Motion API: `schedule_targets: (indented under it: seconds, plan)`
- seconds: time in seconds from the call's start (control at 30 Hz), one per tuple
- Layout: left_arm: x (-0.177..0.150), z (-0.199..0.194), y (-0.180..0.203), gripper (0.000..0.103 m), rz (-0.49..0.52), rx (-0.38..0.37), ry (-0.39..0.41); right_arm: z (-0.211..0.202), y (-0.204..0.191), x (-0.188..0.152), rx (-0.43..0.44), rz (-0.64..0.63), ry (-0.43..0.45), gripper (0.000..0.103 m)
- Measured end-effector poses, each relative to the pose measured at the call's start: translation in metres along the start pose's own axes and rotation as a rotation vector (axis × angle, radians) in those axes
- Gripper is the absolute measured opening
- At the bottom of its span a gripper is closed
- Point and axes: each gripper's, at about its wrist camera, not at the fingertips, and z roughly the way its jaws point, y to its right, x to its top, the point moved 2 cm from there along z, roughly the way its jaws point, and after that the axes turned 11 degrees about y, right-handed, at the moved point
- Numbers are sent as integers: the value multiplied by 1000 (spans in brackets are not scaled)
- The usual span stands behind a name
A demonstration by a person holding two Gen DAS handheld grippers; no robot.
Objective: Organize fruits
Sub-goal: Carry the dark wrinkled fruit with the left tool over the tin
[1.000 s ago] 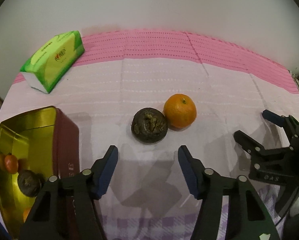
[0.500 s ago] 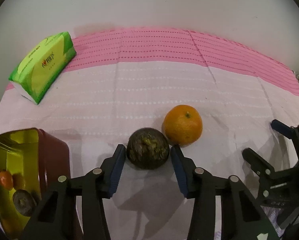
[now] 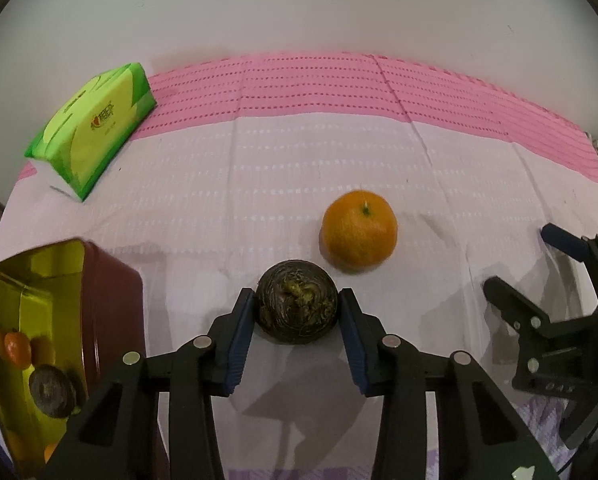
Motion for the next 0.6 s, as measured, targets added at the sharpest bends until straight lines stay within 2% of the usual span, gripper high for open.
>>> schedule_targets:
  seconds: [0.6]
  plan:
    - [-13, -69, -11, 38, -39, 11, 77, 0, 0, 0, 0, 0, 0, 103]
